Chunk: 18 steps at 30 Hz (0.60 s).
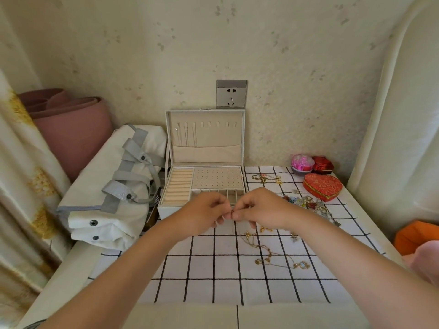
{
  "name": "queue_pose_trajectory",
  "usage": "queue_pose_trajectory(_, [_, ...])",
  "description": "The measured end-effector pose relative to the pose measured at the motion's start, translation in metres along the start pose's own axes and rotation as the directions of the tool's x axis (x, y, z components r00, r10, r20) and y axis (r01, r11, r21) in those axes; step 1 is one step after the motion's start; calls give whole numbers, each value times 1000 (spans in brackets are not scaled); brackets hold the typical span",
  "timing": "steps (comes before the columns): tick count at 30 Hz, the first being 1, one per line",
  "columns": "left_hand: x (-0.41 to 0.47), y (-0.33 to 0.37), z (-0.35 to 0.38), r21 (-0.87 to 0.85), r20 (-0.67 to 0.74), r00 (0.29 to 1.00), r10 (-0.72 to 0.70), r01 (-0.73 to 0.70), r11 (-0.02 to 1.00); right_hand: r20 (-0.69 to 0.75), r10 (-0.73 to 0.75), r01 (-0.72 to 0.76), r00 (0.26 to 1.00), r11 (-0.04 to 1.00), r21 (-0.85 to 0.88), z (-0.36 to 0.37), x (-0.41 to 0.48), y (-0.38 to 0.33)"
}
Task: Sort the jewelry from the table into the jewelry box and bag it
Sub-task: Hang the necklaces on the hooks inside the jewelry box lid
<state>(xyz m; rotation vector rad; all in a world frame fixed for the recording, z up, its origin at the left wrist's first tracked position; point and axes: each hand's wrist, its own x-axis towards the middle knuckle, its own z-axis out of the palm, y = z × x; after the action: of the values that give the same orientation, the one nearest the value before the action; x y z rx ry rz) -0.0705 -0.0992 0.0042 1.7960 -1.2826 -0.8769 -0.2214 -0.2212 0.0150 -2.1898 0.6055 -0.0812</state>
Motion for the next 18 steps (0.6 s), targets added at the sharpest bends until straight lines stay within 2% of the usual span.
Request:
queue_pose_trajectory(4, [-3, 4, -13, -46, -34, 999, 38, -40, 998, -61, -4, 8, 998, 998, 68, -10, 1, -6])
queue_pose_trajectory(7, [-5, 6, -21, -176, -16, 999, 38, -40, 984, -95, -25, 41, 995, 984, 174, -13, 4, -10])
queue_pose_trajectory(12, [-10, 13, -25, -422, 82, 995, 58, -19, 907, -14, -32, 34, 999, 914, 404, -12, 7, -20])
queue_pose_trajectory(18, [-14, 20, -36, -554, 104, 993, 53, 14, 832, 3, -29, 22, 1000, 799, 602, -8, 10, -33])
